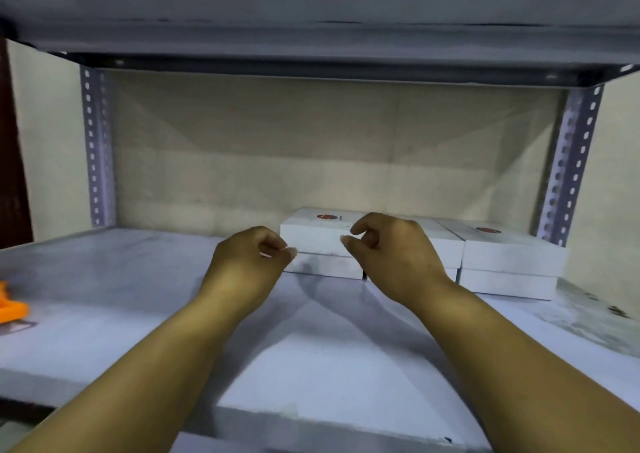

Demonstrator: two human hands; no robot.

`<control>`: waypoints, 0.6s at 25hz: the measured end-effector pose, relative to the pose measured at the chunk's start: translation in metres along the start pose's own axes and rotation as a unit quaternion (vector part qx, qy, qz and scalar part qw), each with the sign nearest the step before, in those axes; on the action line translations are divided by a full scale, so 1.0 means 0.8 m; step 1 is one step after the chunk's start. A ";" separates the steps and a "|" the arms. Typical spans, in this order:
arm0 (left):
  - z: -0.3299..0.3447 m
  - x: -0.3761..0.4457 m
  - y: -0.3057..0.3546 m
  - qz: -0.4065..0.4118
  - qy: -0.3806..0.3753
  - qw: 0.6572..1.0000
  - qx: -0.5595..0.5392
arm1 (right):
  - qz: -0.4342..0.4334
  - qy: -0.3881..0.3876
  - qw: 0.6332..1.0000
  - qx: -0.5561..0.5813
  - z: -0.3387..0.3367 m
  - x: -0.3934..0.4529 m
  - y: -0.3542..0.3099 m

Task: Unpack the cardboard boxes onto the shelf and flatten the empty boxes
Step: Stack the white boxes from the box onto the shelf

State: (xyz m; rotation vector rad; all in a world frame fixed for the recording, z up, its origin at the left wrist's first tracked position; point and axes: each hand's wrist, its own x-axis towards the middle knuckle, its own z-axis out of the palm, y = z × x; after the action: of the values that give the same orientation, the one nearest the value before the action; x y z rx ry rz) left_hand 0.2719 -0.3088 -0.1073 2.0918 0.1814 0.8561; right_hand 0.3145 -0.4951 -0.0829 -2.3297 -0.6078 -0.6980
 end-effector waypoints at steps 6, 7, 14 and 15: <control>-0.057 -0.068 -0.002 -0.002 0.033 0.997 -0.073 | -0.032 -0.060 0.991 0.119 -0.002 -0.041 -0.047; -0.068 -0.076 -0.005 -0.005 0.043 0.997 -0.069 | -0.047 -0.062 0.989 0.123 -0.001 -0.047 -0.055; -0.156 -0.167 -0.050 -0.008 0.101 0.994 -0.034 | -0.114 -0.096 0.969 0.196 0.027 -0.116 -0.122; -0.167 -0.177 -0.057 -0.013 0.109 0.993 -0.030 | -0.117 -0.101 0.965 0.210 0.032 -0.125 -0.130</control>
State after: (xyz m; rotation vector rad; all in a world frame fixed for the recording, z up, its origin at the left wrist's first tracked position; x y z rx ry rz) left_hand 0.0880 -0.2503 -0.1598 1.9349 0.2944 1.0624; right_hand 0.1876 -0.4295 -0.1163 -1.9613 -1.0301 -0.3843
